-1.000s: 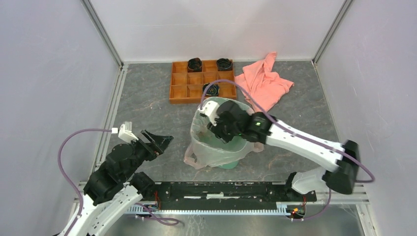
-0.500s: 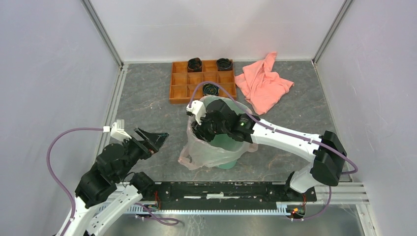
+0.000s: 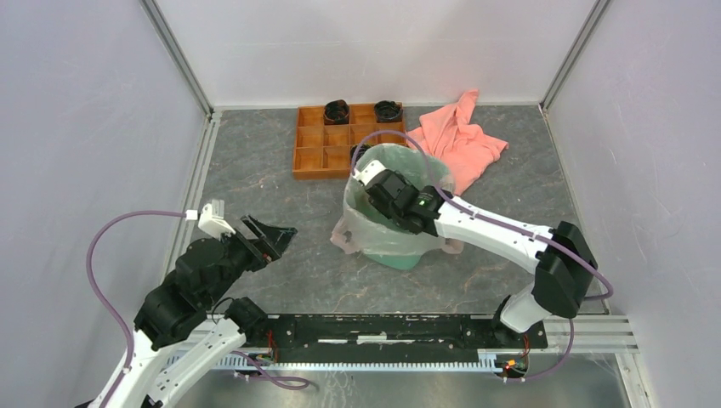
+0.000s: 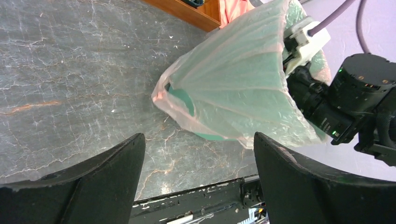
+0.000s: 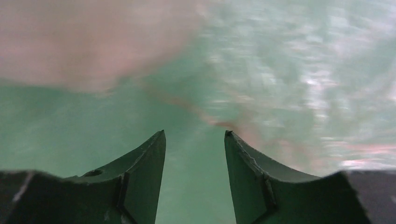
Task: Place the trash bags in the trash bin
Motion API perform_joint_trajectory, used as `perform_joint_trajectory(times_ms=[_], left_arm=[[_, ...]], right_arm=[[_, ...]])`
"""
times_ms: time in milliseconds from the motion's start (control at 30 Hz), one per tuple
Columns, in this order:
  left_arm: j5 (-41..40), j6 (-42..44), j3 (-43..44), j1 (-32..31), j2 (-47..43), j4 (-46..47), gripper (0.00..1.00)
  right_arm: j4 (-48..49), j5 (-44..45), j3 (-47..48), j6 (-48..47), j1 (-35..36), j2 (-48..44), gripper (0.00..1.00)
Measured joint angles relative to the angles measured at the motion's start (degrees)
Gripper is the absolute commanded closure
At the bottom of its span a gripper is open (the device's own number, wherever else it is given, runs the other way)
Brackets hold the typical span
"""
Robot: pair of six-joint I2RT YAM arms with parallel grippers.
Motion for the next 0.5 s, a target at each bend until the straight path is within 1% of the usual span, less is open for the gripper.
perform_joint_trajectory(times_ms=[100,300,400,500], left_arm=[[0.17,0.07,0.66,0.00,0.61,0.02,0.07],[0.17,1.29,3.19,0.00,0.63,-0.13,0.03],[0.20,2.80,6.64,0.00,1.31,-0.50,0.02],[0.26,4.76,10.97,0.00,2.19,-0.61,0.00]], right_arm=[[0.28,-4.76,0.04,-0.26,2.25,0.94,0.43],[7.78,-22.36,-0.98,1.55,7.82,1.88,0.42],[11.65,-30.29,-0.37,2.25,9.35,4.83,0.42],[14.08,-37.51,2.32,2.34,10.40,9.31,0.42]])
